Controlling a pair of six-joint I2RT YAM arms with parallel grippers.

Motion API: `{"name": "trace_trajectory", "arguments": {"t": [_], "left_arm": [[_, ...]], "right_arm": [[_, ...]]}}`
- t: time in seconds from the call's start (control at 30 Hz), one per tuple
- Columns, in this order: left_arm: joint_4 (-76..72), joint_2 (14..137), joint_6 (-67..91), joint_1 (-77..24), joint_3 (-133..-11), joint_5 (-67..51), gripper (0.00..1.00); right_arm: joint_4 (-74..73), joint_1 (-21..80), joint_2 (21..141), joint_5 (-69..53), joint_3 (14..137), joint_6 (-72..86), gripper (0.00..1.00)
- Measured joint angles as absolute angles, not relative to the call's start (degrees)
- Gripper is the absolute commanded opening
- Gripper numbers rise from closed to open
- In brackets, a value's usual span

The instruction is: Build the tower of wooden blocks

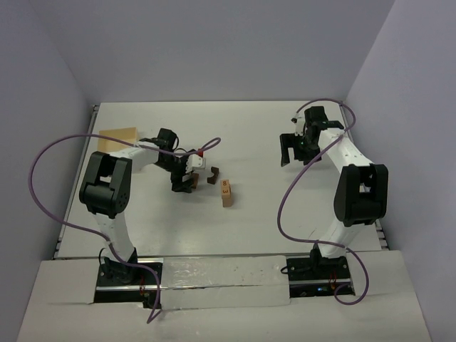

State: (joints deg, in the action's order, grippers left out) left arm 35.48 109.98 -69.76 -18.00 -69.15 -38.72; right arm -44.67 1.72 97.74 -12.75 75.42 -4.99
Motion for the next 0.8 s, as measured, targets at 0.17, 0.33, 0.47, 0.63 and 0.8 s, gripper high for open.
{"name": "trace_trajectory", "arguments": {"t": [0.17, 0.33, 0.47, 0.63, 0.8], "left_arm": [[35.5, 110.1, -70.6, -18.4, -69.2, -38.4, 0.96], [35.4, 110.1, -71.0, -18.6, -69.2, -38.4, 0.89], [35.3, 110.1, -72.1, -18.7, -69.2, -38.7, 0.82], [36.0, 111.1, -74.1, -18.8, -70.7, -38.9, 0.65], [36.2, 111.2, -74.0, -19.0, -71.2, -38.4, 0.4]], "right_arm": [[-44.7, 1.7, 97.9, -13.1, 75.4, -5.0, 1.0], [-44.7, 1.7, 97.9, -13.4, 75.4, -5.0, 1.0], [-44.7, 1.7, 97.9, -14.0, 75.4, -5.0, 1.0], [-44.7, 1.7, 97.9, -14.7, 75.4, -5.0, 1.0], [-44.7, 1.7, 97.9, -14.7, 75.4, -5.0, 1.0]]}}
